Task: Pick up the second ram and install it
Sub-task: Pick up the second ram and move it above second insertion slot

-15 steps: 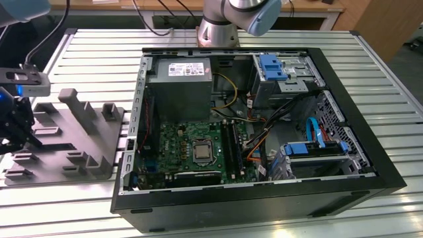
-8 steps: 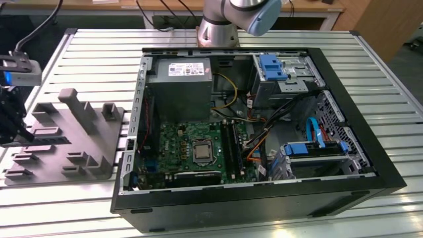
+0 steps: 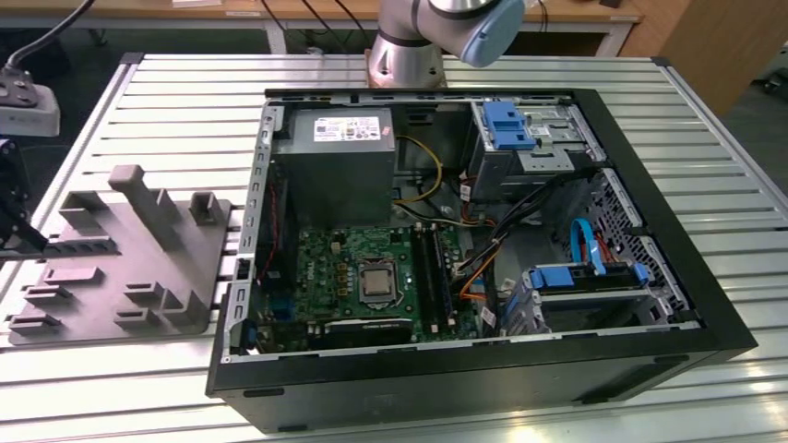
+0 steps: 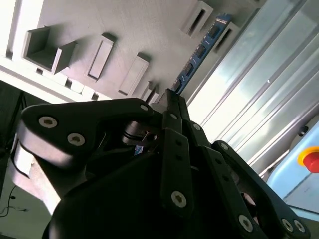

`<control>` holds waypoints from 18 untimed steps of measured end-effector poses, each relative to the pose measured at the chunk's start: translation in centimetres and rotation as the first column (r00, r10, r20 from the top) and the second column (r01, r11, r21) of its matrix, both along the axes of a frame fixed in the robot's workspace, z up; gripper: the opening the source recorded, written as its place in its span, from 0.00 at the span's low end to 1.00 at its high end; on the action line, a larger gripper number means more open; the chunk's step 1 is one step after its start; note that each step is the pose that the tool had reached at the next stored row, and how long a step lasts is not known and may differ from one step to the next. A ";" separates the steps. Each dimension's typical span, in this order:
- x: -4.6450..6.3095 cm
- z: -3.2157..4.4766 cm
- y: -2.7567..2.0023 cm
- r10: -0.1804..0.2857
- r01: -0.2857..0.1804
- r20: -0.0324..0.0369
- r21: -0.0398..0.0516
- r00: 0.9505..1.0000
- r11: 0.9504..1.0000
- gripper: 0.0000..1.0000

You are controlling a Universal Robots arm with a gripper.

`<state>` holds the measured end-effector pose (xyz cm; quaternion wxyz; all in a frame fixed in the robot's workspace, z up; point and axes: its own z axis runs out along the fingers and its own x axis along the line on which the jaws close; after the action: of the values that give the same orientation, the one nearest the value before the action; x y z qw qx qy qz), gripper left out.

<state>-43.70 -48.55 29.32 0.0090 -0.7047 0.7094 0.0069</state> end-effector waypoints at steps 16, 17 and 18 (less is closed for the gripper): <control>0.0 3.87 0.00 0.000 0.000 0.000 0.000 1.000 1.000 0.12; 0.0 4.14 0.00 0.000 0.000 0.000 0.000 1.000 1.000 0.12; 0.0 4.42 0.00 0.000 0.000 0.000 -0.001 1.000 1.000 0.12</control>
<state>-43.70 -48.55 33.74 0.0087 -0.7047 0.7094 0.0068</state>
